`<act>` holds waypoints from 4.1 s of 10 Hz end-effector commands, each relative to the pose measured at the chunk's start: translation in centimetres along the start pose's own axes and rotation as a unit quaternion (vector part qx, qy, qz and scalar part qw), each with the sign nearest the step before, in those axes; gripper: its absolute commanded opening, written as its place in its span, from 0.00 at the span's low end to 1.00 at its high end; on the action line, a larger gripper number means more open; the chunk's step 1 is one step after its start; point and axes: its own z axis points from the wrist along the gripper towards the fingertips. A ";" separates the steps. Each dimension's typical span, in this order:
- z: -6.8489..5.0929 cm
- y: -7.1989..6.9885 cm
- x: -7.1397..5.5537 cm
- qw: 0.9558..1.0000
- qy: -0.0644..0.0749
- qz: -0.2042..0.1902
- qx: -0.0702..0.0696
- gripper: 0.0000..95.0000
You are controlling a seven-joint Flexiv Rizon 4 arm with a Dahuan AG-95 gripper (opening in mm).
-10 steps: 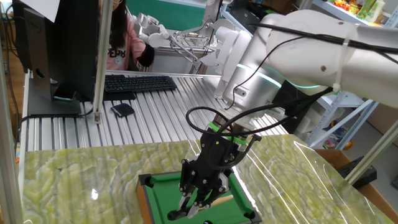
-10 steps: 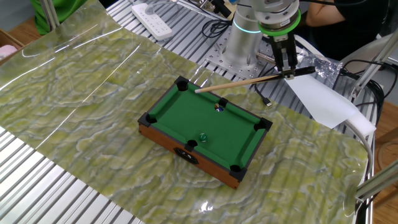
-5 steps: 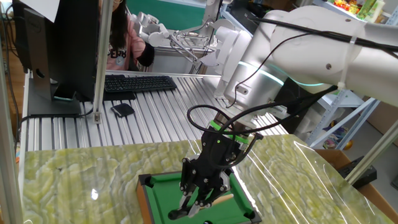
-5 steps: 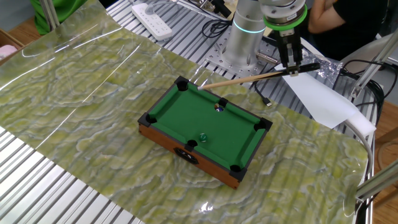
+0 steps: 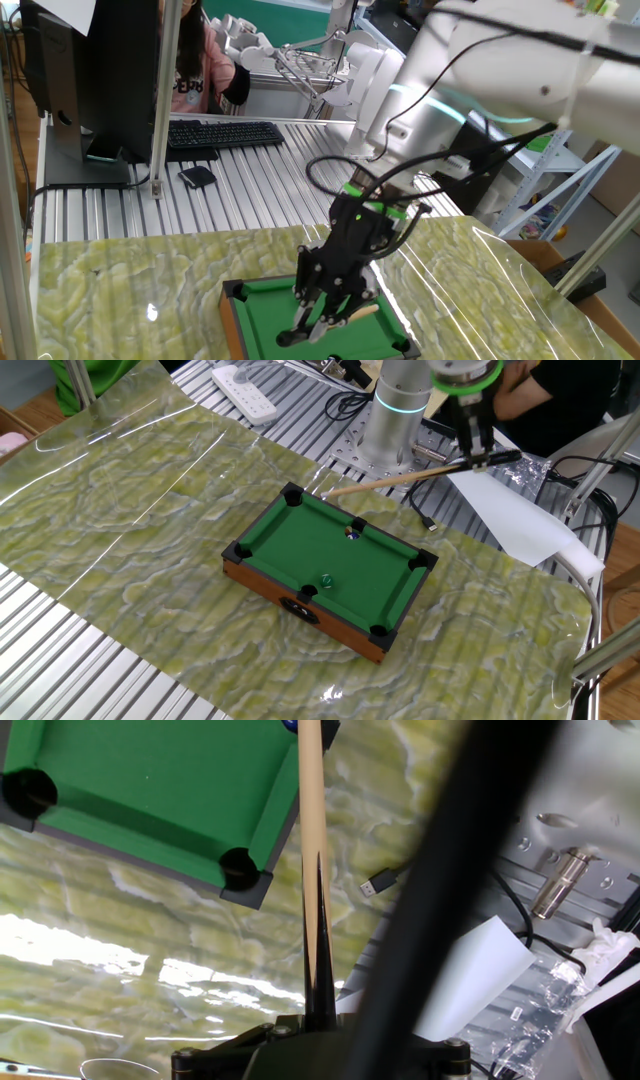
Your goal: Hit the pool ball
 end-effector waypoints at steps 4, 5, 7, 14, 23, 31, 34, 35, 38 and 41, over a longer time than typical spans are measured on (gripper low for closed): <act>-1.3 -0.5 0.9 1.000 0.003 -0.012 0.010 0.00; -1.7 -0.6 1.2 1.000 0.004 -0.015 0.011 0.00; -2.2 -0.6 1.5 0.999 0.010 -0.026 0.015 0.00; -2.0 -0.7 1.7 0.987 0.039 -0.150 0.052 0.00; -0.4 -0.6 1.1 0.978 -0.005 -0.203 0.050 0.00; 2.7 -0.5 0.8 0.970 0.002 -0.239 0.052 0.00; 3.2 -0.4 0.4 0.967 0.004 -0.248 0.051 0.00; 3.3 -0.4 0.3 0.968 0.003 -0.247 0.050 0.00; 3.7 -0.3 -0.2 0.965 0.005 -0.256 0.050 0.00; 4.1 -0.2 -0.5 0.965 0.004 -0.259 0.049 0.00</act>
